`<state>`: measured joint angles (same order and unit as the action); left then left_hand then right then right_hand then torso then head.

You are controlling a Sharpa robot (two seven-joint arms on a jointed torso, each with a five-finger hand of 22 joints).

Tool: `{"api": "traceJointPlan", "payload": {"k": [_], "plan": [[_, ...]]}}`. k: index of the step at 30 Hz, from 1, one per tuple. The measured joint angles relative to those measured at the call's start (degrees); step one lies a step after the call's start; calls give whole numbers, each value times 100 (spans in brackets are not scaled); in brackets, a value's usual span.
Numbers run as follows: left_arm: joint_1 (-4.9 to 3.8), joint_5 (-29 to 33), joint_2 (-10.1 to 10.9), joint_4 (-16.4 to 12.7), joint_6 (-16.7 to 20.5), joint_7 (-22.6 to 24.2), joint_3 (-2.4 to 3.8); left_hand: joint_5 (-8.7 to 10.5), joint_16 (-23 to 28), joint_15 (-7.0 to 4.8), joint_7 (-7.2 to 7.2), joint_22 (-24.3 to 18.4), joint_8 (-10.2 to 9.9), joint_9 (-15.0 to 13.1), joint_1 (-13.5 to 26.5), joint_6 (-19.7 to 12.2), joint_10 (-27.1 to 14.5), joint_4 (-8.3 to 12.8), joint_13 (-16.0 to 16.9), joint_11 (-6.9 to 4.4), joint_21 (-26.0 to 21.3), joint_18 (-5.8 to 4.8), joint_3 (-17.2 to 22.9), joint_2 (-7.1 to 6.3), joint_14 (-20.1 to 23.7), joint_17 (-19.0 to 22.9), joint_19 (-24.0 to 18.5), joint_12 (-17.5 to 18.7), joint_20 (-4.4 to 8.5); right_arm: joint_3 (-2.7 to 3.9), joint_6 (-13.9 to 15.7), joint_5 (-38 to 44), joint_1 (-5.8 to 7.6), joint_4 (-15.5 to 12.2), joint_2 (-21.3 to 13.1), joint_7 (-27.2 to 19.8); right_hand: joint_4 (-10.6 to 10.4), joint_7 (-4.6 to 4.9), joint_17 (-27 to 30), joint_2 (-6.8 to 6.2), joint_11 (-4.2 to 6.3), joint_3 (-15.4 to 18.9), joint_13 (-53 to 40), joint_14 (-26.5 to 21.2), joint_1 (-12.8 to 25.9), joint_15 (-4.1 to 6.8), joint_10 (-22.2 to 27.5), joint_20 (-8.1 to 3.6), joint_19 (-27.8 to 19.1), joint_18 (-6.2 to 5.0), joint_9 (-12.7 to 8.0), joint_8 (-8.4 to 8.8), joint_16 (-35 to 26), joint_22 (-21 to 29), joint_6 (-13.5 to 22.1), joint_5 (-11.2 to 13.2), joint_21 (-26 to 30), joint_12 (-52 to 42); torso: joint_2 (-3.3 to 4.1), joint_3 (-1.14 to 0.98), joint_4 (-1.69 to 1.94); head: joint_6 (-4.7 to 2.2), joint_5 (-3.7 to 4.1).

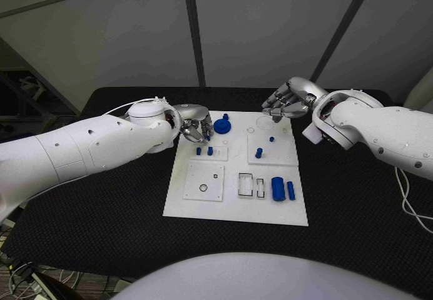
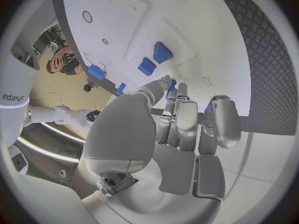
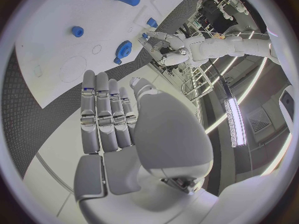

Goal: Assemble the parts on the task board

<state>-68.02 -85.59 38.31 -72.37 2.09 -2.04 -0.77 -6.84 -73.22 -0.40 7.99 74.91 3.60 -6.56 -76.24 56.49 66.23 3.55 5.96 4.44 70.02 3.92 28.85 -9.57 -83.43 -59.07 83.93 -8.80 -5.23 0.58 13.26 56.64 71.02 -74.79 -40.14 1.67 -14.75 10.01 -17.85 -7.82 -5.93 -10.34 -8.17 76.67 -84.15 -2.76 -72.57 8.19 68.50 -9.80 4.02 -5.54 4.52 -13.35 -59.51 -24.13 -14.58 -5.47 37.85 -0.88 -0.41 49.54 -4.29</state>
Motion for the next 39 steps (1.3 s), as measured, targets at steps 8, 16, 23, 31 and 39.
{"api": "traceJointPlan", "payload": {"k": [8, 16, 23, 31, 39], "plan": [[2, -2, 11, -3, -8, -1, 0, 0, 0, 0, 0, 0, 0, 8, 0, 0, 0, 0, 0, 0, -45, 0, 0, 0, 0, 13, 0, 22, 0, 0, 0, 1, 0, 0, -5, 0, 0, 0, 0, 0, 0, 0, 0, 0, 0, 0, 0, 0, 0, 0, 0, 0, 0, 0, 0, 0, 0, 0, -2, 0, 0, -3, 1], [7, -4, 43, -21, -17, -2, 0, 0, 0, 20, 0, 0, 0, 39, 0, -41, -30, 0, -6, 30, -89, 0, 0, 0, 20, 33, 0, 76, 0, 0, 0, 2, 0, 0, -8, 1, 0, 0, 1, 0, 0, 0, 0, 0, 0, 0, 0, 0, 0, 0, 0, 0, 0, 0, 0, 0, 0, 0, -2, 1, 0, -4, 3], [19, -6, 139, -67, -15, -2, 0, 0, 0, 40, -8, 0, 0, 138, 30, -266, -103, -1, -7, 63, -133, 0, -1, -30, 40, 68, -22, 184, -22, 0, 1, 3, 0, 10, -16, 3, 0, 0, -6, 0, 0, 0, 0, 0, 0, 0, 0, 0, 0, 0, 0, 0, 0, 0, 0, 0, 0, 0, -3, 2, 1, -7, 1], [30, -8, 230, -92, 25, -11, 21, 0, -36, 52, 10, 0, 0, 215, 30, -399, -164, -23, -6, 82, -266, 0, -24, -30, 52, 79, -42, 246, -42, 0, 16, 31, -1, 58, -43, 6, 33, 0, -10, -1, -1, -33, 0, -23, -1, 19, 43, 0, 0, 0, 0, 0, 0, 0, 0, 0, 0, 0, -4, 4, 4, -30, -12], [32, 15, 380, -95, 271, -22, 132, 0, 274, 72, 82, 0, 89, 227, 30, -226, -46, -47, 45, 47, -971, 3, 1, -30, 300, 670, -290, 214, -78, 0, 112, 221, -43, 0, -127, -7, 387, -103, -182, 44, 55, -145, 31, 312, -363, 143, 89, -147, 230, 0, 0, 0, 245, -232, -103, 171, -313, 0, -19, 8, -9, -81, -9]]}}
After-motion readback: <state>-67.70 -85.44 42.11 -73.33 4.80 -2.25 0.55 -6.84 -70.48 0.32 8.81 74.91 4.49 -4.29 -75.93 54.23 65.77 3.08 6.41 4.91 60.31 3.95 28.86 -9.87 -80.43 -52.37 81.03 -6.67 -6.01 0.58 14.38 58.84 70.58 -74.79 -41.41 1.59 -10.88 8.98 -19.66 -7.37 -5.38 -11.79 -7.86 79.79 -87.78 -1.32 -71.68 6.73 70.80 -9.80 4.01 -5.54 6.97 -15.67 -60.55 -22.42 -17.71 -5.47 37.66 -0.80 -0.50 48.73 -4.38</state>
